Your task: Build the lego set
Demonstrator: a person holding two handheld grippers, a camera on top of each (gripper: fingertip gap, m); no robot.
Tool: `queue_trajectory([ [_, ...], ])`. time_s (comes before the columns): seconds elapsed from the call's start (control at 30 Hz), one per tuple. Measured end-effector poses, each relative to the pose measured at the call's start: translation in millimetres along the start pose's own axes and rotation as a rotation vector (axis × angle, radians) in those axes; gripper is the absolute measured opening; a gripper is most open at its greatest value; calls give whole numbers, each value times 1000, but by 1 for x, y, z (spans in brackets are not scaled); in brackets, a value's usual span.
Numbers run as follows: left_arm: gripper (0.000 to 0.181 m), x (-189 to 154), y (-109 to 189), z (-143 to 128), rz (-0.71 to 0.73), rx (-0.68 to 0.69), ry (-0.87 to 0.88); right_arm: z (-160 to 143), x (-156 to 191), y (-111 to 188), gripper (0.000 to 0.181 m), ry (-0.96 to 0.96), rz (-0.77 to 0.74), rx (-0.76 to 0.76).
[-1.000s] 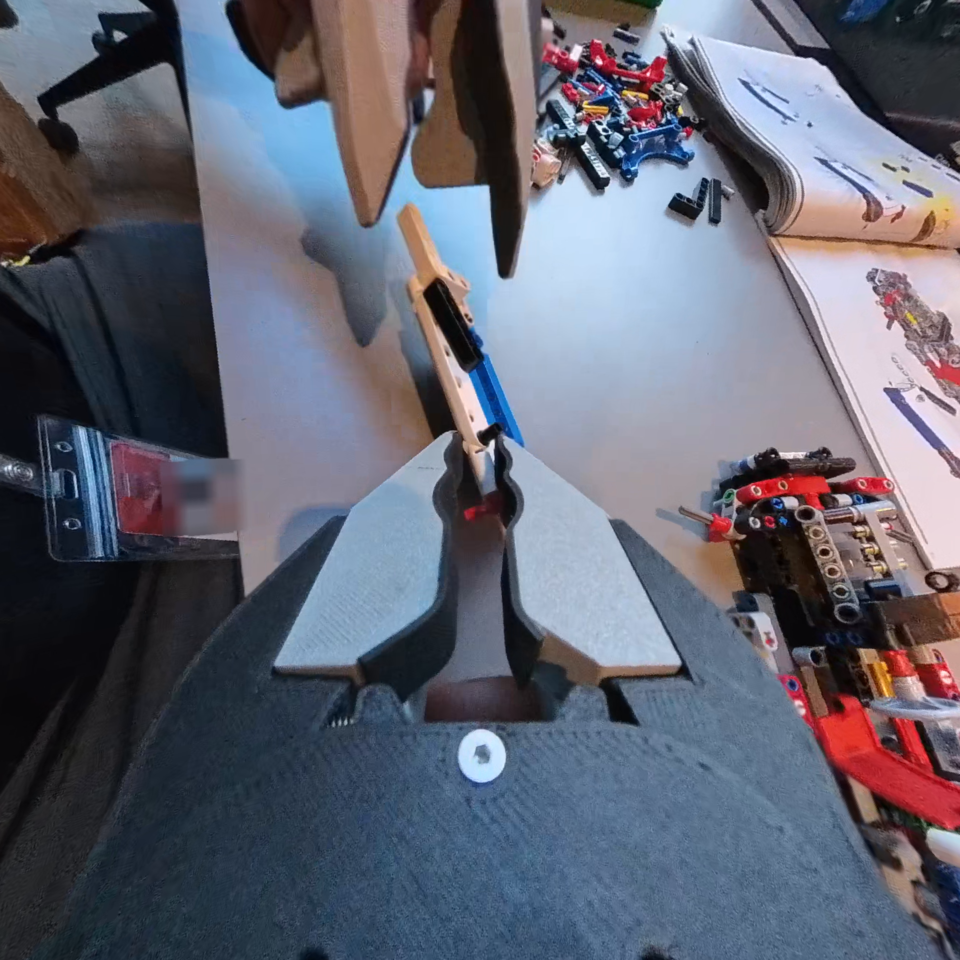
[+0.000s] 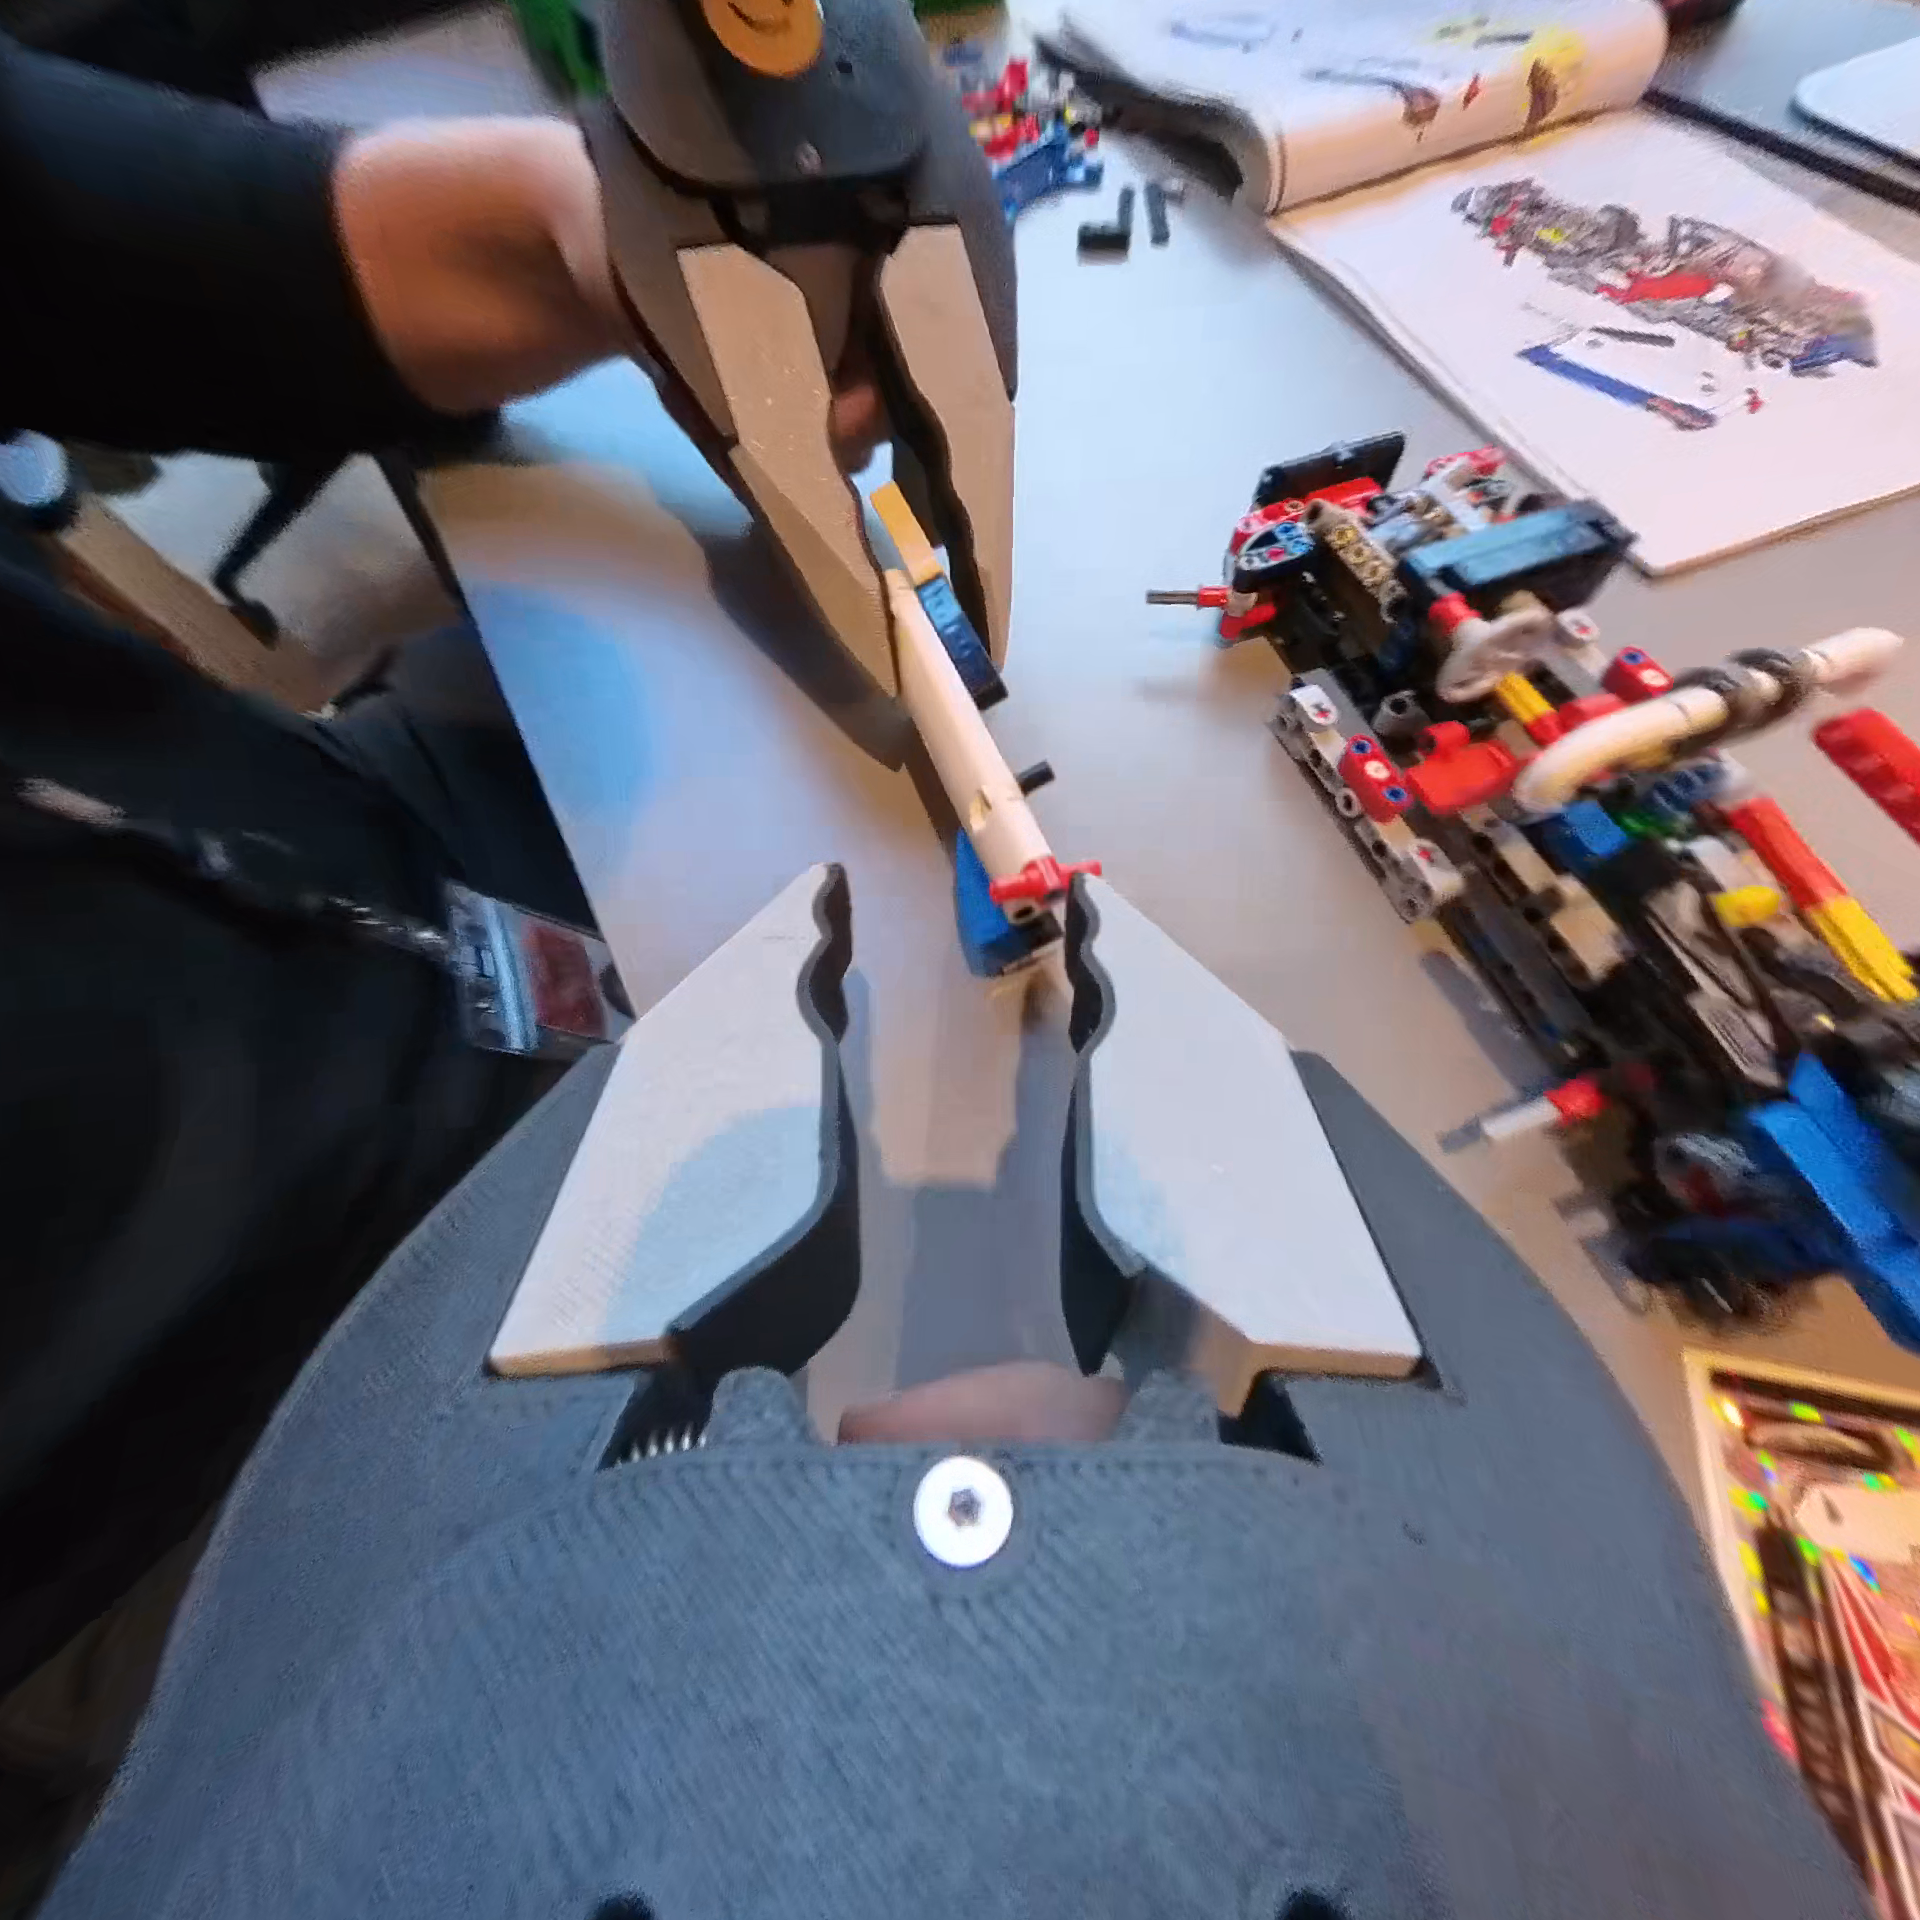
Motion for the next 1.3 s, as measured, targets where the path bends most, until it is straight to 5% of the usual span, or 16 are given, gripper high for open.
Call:
queue_trajectory([
  [0.37, 20, 24, 3, 23, -8, -73, -39, -1, -72, 100, 30, -60, -46, -381],
  [0.7, 20, 26, 9, 22, 13, -158, -6, -14, -65, 78, 21, -212, 281, -311],
  [1.3, 19, 29, -5, 8, 83, -67, 5, 1, -62, 82, 22, -174, 185, -446],
])
Point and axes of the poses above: each gripper's, where its closed fingertips meet, y back along the fingers, z out of its top, x = y × z across the jaws, the point moved 1 cm from there along y, back along the fingers, and after that the axes turned 13 degrees about z, right-handed, at the moved point
